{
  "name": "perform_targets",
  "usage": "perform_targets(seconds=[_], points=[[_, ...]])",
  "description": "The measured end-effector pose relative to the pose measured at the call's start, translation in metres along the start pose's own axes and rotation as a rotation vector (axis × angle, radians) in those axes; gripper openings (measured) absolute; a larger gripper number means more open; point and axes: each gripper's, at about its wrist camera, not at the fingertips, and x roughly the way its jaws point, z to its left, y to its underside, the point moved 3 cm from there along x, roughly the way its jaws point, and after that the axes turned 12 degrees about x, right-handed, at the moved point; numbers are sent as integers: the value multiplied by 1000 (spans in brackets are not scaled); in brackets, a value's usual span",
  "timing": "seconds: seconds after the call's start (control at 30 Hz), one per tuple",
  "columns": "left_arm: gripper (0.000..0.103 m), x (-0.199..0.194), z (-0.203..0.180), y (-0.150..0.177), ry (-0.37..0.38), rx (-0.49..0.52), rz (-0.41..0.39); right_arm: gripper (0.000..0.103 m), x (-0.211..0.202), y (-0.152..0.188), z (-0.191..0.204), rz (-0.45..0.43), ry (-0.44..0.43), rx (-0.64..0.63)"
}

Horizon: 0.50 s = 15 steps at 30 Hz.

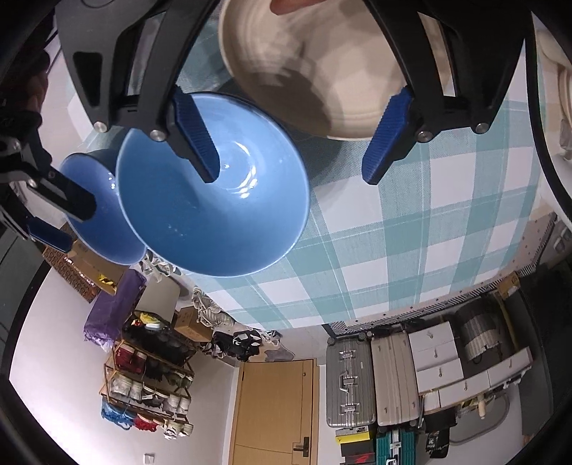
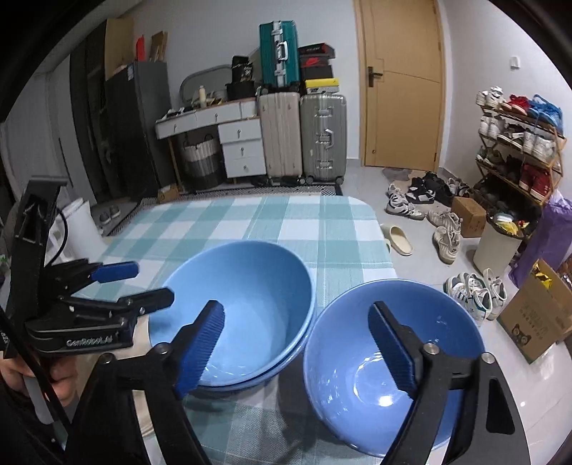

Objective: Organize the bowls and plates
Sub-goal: 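Open both tools to release the nested blue bowls, then move both tools toward the remaining single blue bowl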

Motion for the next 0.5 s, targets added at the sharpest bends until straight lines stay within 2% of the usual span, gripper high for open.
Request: perform_targets(seconds=[0.03,0.17,0.23,0.3,0.5], points=[[81,-2,-2,0,3,-2,1,98,-4,-1,-3,-14,4,11],[86,-5,-7,-1,24,-11,3,101,-16,-2,-16,-49,23,59],[91,-6,-11,-1,34,-17,0,102,-23,-2,-24,-56,21,79],[102,-6,-16,-1,42,-28,-3,102,-28,-3,-29,-63,17,90],[102,-11,-35,0,61,-36,-10,102,-48,-5,-47,-104,6,97]])
